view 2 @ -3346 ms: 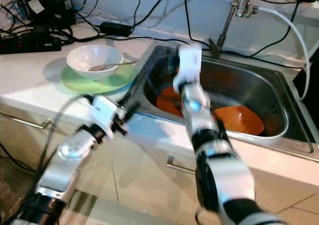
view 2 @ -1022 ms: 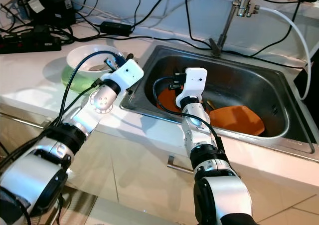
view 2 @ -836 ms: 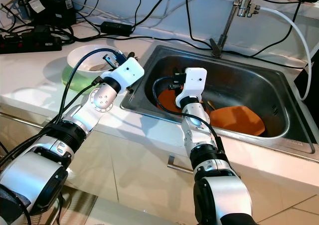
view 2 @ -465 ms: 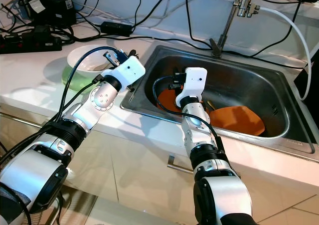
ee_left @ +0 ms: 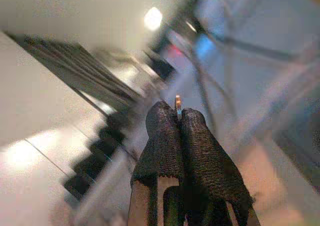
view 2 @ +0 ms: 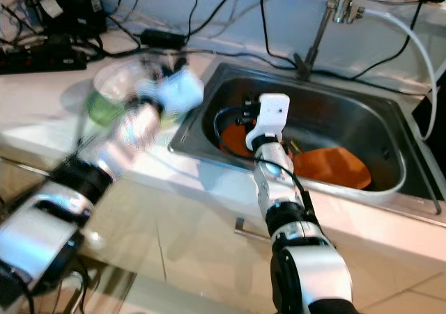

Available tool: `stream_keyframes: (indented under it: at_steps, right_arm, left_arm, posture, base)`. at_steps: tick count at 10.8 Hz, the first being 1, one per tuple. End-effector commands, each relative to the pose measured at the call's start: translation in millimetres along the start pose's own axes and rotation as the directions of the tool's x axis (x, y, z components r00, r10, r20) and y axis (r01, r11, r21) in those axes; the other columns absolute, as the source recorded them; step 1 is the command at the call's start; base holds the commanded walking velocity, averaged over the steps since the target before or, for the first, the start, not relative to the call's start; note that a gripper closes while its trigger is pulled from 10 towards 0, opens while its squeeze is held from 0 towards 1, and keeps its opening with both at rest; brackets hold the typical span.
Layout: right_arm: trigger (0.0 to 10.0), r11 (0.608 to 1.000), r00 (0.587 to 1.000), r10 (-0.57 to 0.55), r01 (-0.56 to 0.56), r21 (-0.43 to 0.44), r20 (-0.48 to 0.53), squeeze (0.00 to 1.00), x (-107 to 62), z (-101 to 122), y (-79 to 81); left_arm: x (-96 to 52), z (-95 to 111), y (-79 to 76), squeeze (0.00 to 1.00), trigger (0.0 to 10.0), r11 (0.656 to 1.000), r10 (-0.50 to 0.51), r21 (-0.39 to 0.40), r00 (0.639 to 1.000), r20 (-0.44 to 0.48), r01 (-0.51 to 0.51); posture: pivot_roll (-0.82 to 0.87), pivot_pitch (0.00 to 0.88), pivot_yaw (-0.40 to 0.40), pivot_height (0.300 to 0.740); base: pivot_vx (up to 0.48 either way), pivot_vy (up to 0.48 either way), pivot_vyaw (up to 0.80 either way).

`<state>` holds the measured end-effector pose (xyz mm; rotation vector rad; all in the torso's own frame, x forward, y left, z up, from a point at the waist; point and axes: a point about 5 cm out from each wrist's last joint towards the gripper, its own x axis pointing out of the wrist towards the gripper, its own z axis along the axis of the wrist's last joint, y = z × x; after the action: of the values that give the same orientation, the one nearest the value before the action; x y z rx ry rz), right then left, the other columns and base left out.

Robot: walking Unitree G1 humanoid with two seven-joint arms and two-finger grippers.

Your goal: Kitchen organization

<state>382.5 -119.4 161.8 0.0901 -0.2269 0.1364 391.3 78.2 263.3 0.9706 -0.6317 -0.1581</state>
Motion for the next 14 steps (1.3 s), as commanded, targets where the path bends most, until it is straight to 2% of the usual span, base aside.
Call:
stream_keyframes:
  at_steps: [1, 2, 3, 4, 5, 6, 7, 8, 9, 11, 13, 14]
  right_arm:
    - [10.0, 1.000, 1.000, -0.015, 0.015, 0.005, -0.001, 0.00, -0.3, 0.6, -3.6]
    - [10.0, 1.000, 1.000, -0.015, 0.015, 0.005, -0.001, 0.00, -0.2, 0.7, -3.4]
    - [10.0, 1.000, 1.000, -0.015, 0.015, 0.006, -0.001, 0.00, 0.2, 1.0, -3.2]
    - [10.0, 1.000, 1.000, -0.016, 0.016, 0.004, 0.000, 0.00, 0.6, 1.6, -3.3]
    - [10.0, 1.000, 1.000, -0.014, 0.014, 0.008, 0.004, 0.13, 0.8, 2.4, -4.2]
    - [10.0, 1.000, 1.000, -0.011, 0.011, 0.014, 0.015, 1.00, 1.0, 4.4, -6.4]
    - [10.0, 1.000, 1.000, -0.007, 0.007, 0.010, 0.017, 1.00, 1.4, 5.4, -8.2]
    - [10.0, 0.999, 0.999, 0.037, -0.037, 0.003, 0.027, 1.00, 2.4, 8.8, -10.0]
    - [10.0, 0.991, 0.991, 0.128, -0.127, -0.041, 0.034, 1.00, 2.3, 11.4, -7.0]
    - [10.0, 0.974, 0.973, 0.223, -0.221, -0.042, 0.057, 1.00, -0.9, 14.3, -4.1]
    - [10.0, 0.948, 0.945, 0.318, -0.315, -0.044, 0.078, 1.00, -4.9, 17.1, 0.6]
    - [10.0, 0.940, 0.935, 0.341, -0.338, -0.043, 0.096, 0.00, -6.2, 19.7, 3.5]
  left_arm:
    - [7.2, 19.1, 13.2, 0.00, 0.0, 0.998, 0.056, 0.012, 0.994, 0.090, -0.057]
    - [8.1, 29.0, 19.7, 0.00, 0.0, 0.996, 0.084, 0.005, 0.988, 0.133, -0.085]
    - [6.9, 43.7, 23.5, 0.00, 3.4, 0.994, 0.101, -0.059, 0.973, 0.209, -0.091]
    - [4.0, 53.6, 25.9, 0.00, 10.0, 0.988, 0.119, -0.124, 0.962, 0.244, -0.091]
    - [1.6, 59.6, 27.8, 0.00, 10.0, 0.971, 0.139, -0.223, 0.956, 0.258, -0.081]
    - [-3.3, 69.0, 30.1, 0.00, 10.0, 0.913, 0.160, -0.408, 0.945, 0.284, -0.032]
    - [-4.9, 69.7, 29.3, 0.00, 10.0, 0.869, 0.158, -0.495, 0.949, 0.271, -0.004]
    - [-7.7, 67.5, 25.3, 0.00, 10.0, 0.794, 0.137, -0.607, 0.960, 0.245, 0.041]
    - [-11.7, 66.6, 23.6, 0.00, 10.0, 0.739, 0.123, -0.670, 0.963, 0.241, 0.074]
    - [-19.2, 67.1, 20.7, 0.00, 10.0, 0.640, 0.100, -0.757, 0.962, 0.252, 0.132]
    - [-23.8, 64.0, 21.7, 0.00, 10.0, 0.577, 0.097, -0.804, 0.965, 0.244, 0.145]
    - [-25.0, 62.5, 21.6, 0.00, 10.0, 0.560, 0.081, -0.813, 0.967, 0.243, 0.157]
  posture:
    - [0.24, 0.003, -0.082, 0.740]
    - [0.24, 0.003, -0.083, 0.740]
    - [0.24, 0.003, -0.082, 0.740]
    - [0.24, 0.000, -0.080, 0.740]
    - [0.24, 0.000, -0.079, 0.740]
    - [0.24, 0.000, -0.079, 0.740]
    - [0.24, 0.000, -0.080, 0.740]
    - [0.24, 0.000, -0.080, 0.740]
    - [0.24, 0.000, -0.079, 0.740]
    - [0.24, 0.000, -0.079, 0.740]
    - [0.24, 0.000, -0.073, 0.740]
    - [0.24, 0.000, -0.072, 0.740]
  base:
    - [0.000, 0.000, 0.00]
    - [0.000, 0.000, 0.00]
    - [0.000, 0.000, 0.00]
    - [0.000, 0.000, 0.00]
    - [0.000, 0.000, 0.00]
    - [0.000, 0.000, 0.00]
    - [0.000, 0.000, 0.00]
    - [0.000, 0.000, 0.00]
    - [0.000, 0.000, 0.00]
    - [0.000, 0.000, 0.00]
    - [0.000, 0.000, 0.00]
    - [0.000, 0.000, 0.00]
